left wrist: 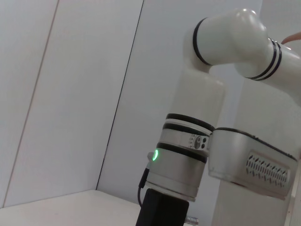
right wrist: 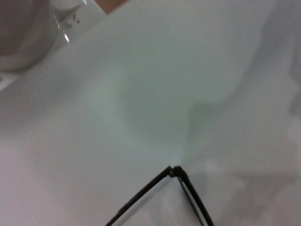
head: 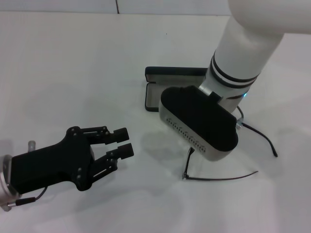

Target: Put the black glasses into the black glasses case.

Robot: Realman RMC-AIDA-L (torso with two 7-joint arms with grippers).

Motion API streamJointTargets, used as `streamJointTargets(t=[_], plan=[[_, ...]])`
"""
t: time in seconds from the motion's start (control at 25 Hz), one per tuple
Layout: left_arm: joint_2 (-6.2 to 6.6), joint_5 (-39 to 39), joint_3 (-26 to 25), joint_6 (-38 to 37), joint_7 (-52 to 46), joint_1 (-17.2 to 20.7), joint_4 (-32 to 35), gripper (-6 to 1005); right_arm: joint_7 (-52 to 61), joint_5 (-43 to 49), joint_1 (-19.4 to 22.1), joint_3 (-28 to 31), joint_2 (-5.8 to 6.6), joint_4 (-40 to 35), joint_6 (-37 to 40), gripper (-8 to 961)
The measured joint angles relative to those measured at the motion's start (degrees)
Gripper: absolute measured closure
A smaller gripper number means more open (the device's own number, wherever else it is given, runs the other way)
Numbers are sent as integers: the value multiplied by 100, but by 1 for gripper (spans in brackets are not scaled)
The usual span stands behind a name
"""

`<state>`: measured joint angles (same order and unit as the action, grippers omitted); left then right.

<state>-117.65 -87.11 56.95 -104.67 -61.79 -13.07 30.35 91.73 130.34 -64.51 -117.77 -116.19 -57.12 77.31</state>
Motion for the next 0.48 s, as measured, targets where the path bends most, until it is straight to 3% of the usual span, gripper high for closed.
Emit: streamJointTargets(t=[0.28, 0.4, 0.48], plan=[[33, 27, 0, -26, 0, -2, -11, 729, 476, 292, 384, 367, 1, -767, 156, 862], [7, 140, 0, -50, 0, -46, -12, 731, 777, 449, 826, 1001, 1, -1386, 434, 863], [-25, 286, 0, -71, 10, -67, -8, 732, 1037, 405, 1205, 1745, 1, -1906, 722, 864]])
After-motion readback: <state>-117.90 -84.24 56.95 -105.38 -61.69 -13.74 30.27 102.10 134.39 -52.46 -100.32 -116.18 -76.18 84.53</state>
